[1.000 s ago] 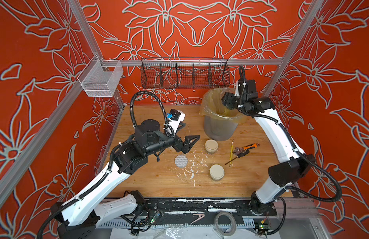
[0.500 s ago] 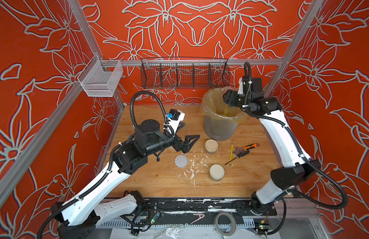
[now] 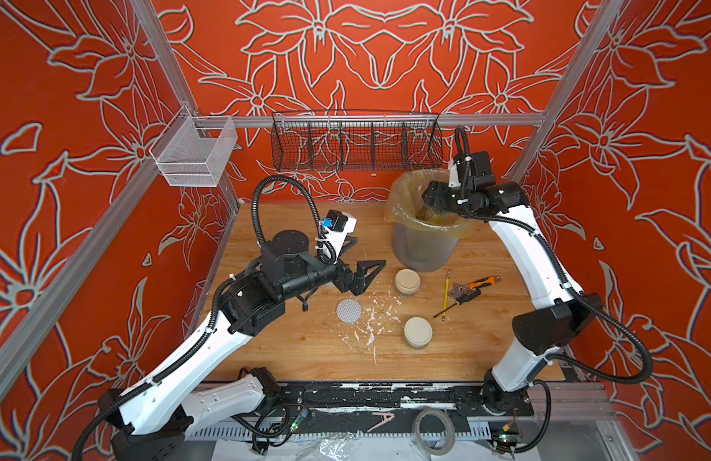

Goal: Empty moldy tea leaves from jars
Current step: Pour the moldy tea leaves from the jar into the trash bin.

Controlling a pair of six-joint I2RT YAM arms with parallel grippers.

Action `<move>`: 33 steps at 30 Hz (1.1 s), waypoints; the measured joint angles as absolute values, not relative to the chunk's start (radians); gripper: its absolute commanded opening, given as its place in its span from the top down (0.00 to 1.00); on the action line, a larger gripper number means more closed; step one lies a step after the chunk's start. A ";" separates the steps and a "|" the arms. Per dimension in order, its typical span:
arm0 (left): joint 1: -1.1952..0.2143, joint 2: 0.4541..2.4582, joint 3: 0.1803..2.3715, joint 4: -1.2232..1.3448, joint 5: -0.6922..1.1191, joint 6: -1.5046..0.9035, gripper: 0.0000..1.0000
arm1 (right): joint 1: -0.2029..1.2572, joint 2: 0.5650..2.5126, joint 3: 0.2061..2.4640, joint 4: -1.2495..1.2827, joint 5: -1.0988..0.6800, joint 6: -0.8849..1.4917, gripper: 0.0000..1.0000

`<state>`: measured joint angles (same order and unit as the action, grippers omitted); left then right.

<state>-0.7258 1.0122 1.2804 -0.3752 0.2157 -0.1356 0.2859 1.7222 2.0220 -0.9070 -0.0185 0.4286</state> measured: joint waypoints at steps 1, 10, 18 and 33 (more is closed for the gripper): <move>-0.726 1.013 1.280 -0.375 0.216 -0.136 0.02 | 0.288 1.722 2.031 -0.913 -0.013 0.423 0.75; -0.726 1.023 1.280 -0.374 0.221 -0.136 0.02 | 0.319 1.692 2.000 -0.886 0.031 0.400 0.75; -0.726 1.023 1.280 -0.374 0.222 -0.136 0.02 | 0.320 1.567 1.893 -0.788 0.041 0.400 0.76; -0.726 1.023 1.280 -0.373 0.226 -0.147 0.02 | 0.320 1.630 1.909 -0.804 0.046 0.366 0.76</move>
